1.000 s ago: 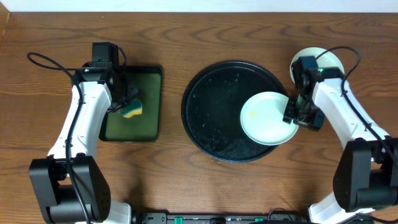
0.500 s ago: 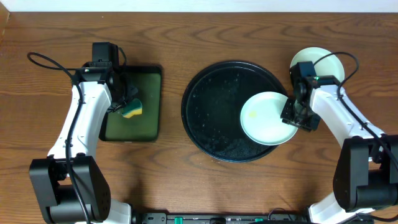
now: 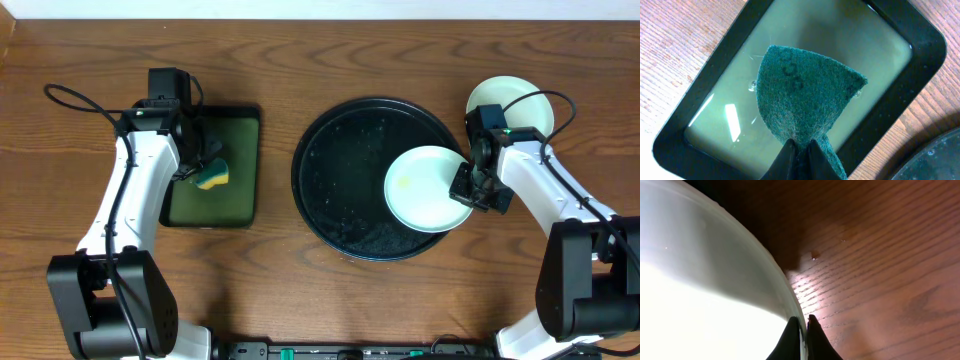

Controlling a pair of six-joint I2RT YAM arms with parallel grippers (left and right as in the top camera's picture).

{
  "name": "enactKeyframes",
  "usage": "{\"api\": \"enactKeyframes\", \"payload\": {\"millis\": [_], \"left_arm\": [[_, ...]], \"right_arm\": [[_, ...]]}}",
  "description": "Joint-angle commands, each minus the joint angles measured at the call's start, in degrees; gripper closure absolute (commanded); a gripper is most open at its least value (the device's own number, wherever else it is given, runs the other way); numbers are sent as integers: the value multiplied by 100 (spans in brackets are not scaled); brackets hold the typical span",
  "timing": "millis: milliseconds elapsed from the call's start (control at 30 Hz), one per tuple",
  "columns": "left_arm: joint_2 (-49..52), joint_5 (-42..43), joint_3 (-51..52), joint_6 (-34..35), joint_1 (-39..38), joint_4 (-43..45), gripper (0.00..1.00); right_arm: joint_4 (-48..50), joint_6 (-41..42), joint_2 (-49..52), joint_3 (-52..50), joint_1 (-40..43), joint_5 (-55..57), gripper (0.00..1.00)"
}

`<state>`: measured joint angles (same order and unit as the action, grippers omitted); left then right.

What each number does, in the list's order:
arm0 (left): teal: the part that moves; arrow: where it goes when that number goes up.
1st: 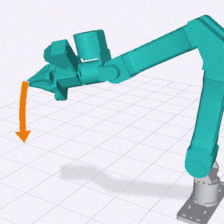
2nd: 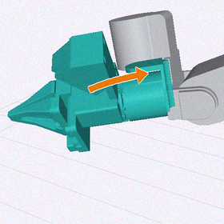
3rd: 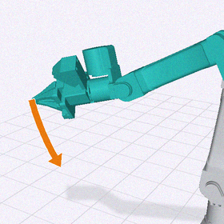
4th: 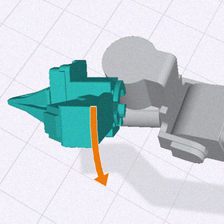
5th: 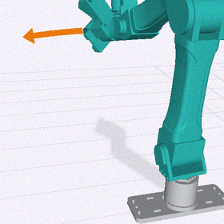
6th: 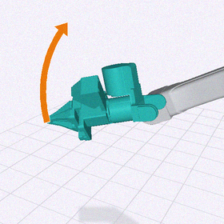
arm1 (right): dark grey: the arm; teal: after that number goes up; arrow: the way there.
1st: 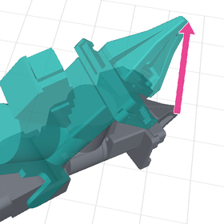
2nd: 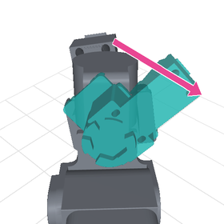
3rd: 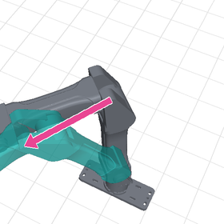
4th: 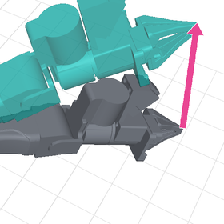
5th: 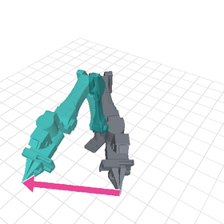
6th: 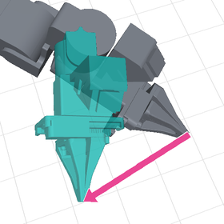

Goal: Clean dirty plates on tray and stack at the side
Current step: 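Move the right gripper back and grip the remaining green plate's rim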

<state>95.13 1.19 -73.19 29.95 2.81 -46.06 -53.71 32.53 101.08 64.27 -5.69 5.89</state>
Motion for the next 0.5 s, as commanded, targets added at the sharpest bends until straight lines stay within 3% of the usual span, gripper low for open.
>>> {"api": "enactKeyframes", "payload": {"millis": [0, 200, 467], "left_arm": [[-39, -9, 44, -37, 13, 4, 93], [-39, -9, 44, -37, 13, 4, 93], [-39, -9, 44, -39, 13, 26, 92]], "right_arm": [[44, -404, 28, 376, 33, -332, 99], [393, -1349, 28, 1069, -11, -1438, 99], [1228, -2074, 74, 1014, -387, -2002, 99]]}}
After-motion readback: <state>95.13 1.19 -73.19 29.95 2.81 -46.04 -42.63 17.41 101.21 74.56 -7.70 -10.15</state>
